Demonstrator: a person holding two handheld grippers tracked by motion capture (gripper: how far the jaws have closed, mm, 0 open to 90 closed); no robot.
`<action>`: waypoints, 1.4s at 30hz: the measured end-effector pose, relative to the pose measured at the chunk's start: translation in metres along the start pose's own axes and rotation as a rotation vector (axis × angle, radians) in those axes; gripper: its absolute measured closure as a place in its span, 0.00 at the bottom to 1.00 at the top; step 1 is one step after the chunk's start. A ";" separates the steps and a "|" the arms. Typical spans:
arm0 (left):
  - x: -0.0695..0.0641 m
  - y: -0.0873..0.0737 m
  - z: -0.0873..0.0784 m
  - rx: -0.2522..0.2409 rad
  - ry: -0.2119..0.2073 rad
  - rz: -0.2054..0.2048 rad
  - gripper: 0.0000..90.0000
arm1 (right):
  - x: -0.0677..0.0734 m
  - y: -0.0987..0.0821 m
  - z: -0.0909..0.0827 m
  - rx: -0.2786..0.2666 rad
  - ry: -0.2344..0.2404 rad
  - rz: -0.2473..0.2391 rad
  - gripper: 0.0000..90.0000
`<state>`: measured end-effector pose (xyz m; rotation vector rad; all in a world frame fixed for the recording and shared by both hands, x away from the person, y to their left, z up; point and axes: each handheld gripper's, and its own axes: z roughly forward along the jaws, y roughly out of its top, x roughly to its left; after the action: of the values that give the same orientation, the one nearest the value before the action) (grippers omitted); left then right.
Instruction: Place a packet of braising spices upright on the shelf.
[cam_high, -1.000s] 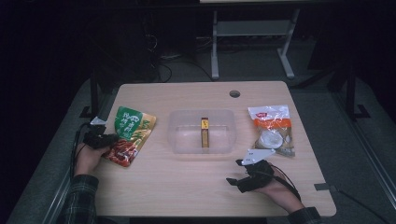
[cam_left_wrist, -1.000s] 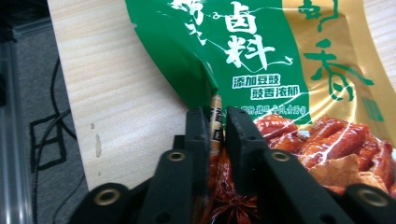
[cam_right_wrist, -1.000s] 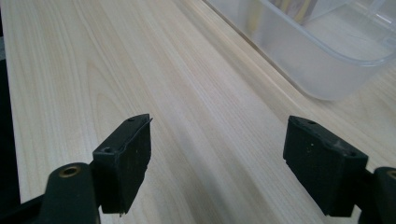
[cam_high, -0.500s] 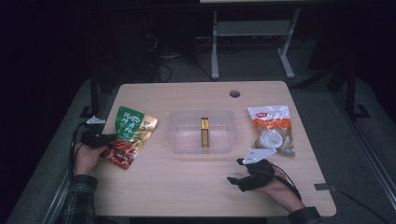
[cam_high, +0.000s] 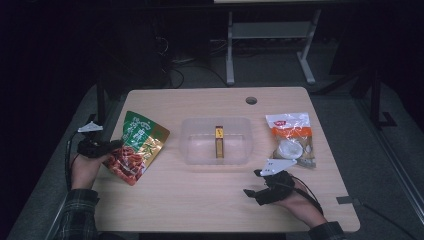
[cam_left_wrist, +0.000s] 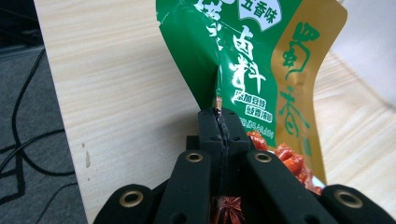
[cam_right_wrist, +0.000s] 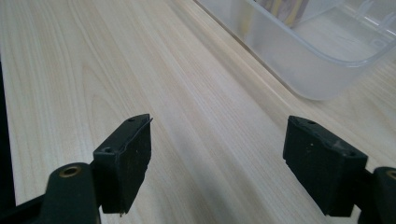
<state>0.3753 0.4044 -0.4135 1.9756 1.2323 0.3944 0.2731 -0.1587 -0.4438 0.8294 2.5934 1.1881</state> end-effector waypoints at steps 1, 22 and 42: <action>0.000 0.000 -0.002 -0.004 -0.003 0.005 1.00 | 0.000 0.000 0.000 0.001 -0.001 0.000 0.25; -0.037 0.026 -0.034 -0.061 -0.149 0.084 1.00 | -0.001 0.000 0.000 0.004 -0.001 0.000 0.25; -0.098 0.051 -0.020 -0.075 -0.324 0.195 1.00 | -0.002 0.000 -0.002 -0.002 -0.008 -0.003 0.25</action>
<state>0.3472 0.3164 -0.3501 2.0063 0.8153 0.2014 0.2736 -0.1608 -0.4431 0.8280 2.5858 1.1838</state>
